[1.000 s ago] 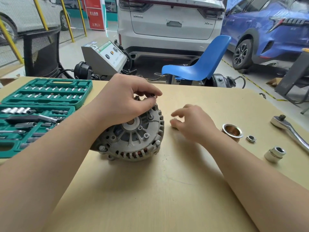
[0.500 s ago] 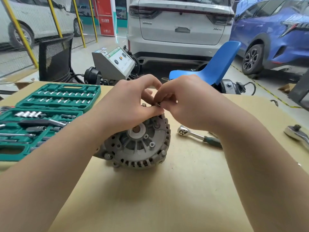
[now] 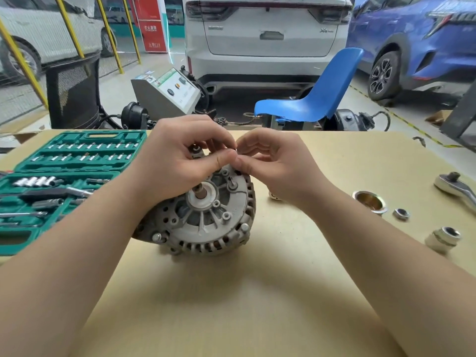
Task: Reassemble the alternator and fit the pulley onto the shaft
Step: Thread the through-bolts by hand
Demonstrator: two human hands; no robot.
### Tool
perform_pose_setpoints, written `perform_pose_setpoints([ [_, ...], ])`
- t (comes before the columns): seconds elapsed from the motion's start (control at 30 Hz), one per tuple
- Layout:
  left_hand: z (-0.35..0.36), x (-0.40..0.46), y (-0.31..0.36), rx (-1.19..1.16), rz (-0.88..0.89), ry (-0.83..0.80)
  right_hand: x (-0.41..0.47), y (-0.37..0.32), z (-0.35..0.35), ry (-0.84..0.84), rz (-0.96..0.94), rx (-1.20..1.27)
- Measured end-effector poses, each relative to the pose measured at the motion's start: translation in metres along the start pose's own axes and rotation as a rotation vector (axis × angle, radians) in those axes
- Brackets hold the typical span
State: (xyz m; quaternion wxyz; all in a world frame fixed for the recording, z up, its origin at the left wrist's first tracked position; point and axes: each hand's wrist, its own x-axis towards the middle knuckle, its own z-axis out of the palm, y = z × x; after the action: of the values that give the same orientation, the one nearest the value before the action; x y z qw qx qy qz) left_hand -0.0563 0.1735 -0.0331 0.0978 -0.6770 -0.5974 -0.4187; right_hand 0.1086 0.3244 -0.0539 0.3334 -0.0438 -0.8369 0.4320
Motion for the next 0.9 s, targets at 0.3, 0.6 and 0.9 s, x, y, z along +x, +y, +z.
perform_pose_setpoints([
  [0.3, 0.0002, -0.0007, 0.0018, -0.033, 0.006, 0.005, 0.0014, 0.0031, -0.0027, -0.007, 0.059, 0.145],
  [0.6, 0.0011, 0.0002, 0.0019, -0.016, -0.011, 0.011, 0.0013, 0.0057, -0.0045, -0.066, 0.081, 0.199],
  [0.9, 0.0016, 0.0014, 0.0016, -0.019, 0.000, 0.024, 0.0021, 0.0059, -0.0032, -0.028, 0.111, 0.261],
])
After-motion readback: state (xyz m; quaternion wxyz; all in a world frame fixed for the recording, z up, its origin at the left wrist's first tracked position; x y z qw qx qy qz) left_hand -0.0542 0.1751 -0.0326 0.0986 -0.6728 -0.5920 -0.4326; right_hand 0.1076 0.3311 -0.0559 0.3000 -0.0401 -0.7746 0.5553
